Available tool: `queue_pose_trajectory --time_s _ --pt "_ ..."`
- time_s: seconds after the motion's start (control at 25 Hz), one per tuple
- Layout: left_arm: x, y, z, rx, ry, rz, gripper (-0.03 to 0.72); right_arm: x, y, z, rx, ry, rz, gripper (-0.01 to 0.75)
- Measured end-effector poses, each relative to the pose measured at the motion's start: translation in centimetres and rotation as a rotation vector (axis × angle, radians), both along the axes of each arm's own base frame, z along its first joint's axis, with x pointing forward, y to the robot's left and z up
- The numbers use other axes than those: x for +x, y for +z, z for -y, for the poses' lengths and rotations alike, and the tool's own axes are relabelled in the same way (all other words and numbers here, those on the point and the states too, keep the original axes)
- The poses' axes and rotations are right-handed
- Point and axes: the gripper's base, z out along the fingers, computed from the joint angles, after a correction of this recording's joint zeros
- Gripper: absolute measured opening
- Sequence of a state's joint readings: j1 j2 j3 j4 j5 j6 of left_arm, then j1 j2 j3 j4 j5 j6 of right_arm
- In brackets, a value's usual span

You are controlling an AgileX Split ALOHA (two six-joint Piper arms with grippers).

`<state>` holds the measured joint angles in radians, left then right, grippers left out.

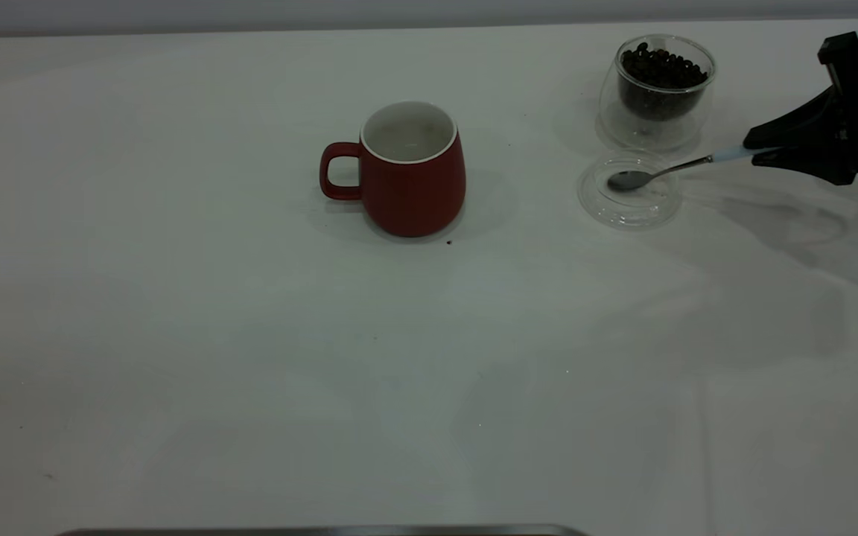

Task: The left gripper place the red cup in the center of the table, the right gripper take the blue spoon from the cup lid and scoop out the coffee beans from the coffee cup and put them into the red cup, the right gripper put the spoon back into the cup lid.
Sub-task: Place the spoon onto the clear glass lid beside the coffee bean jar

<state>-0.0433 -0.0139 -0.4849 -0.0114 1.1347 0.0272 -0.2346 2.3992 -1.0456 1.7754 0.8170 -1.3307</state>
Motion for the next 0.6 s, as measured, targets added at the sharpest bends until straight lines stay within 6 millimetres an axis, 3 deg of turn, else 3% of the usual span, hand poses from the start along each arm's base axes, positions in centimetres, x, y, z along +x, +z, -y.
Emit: queue_pose_trajectory --time_s 0.6 --pt "0.0 0.0 0.0 0.003 -0.002 0.000 0.586 -0.2 -2.0 -0.4 0.033 0.060 0.039 0.113"
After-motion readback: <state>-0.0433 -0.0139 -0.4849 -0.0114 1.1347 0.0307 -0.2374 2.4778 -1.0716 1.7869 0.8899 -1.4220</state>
